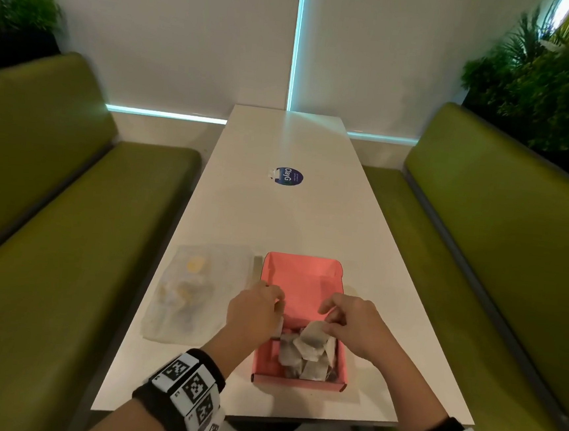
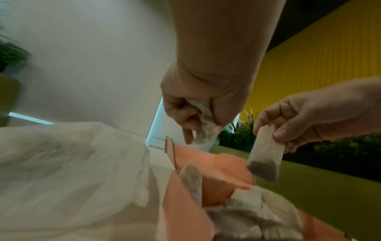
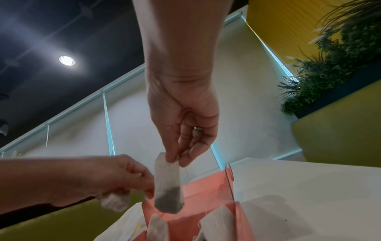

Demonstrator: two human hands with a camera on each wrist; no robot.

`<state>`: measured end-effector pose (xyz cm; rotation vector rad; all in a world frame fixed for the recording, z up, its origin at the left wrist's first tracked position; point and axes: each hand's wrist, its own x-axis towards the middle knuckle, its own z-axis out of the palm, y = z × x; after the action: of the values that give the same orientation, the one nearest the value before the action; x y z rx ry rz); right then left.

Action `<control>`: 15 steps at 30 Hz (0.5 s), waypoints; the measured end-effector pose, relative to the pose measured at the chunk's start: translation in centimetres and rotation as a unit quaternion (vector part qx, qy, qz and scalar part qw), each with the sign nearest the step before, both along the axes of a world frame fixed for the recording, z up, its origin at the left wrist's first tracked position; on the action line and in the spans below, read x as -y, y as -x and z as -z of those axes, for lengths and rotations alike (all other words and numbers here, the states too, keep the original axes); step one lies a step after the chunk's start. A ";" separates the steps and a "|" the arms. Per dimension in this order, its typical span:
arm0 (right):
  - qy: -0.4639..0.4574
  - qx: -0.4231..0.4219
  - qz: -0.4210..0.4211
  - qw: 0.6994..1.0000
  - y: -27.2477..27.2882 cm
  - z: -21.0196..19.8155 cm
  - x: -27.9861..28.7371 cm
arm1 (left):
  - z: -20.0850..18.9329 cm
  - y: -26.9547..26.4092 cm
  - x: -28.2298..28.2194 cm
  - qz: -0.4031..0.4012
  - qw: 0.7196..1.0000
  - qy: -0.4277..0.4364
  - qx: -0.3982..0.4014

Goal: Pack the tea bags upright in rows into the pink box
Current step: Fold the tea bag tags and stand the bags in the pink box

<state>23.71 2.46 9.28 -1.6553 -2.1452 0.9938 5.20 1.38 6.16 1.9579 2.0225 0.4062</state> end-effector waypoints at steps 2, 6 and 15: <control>0.006 -0.023 -0.006 1.000 0.1 -0.4 0.1 | -0.6 -0.1 0.2 0.044 0.987 0.026 0.152; 0.024 -0.079 0.005 0.997 0.6 -0.9 0.1 | -1.1 -0.8 1.2 0.112 0.934 0.084 0.330; 0.154 -0.133 -0.029 0.979 0.8 0.7 0.8 | -0.6 0.2 1.6 -0.002 0.917 -0.027 0.397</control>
<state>22.90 1.64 8.60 -1.4841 -1.9480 1.5362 5.03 -0.23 6.75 1.4471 1.4784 1.0616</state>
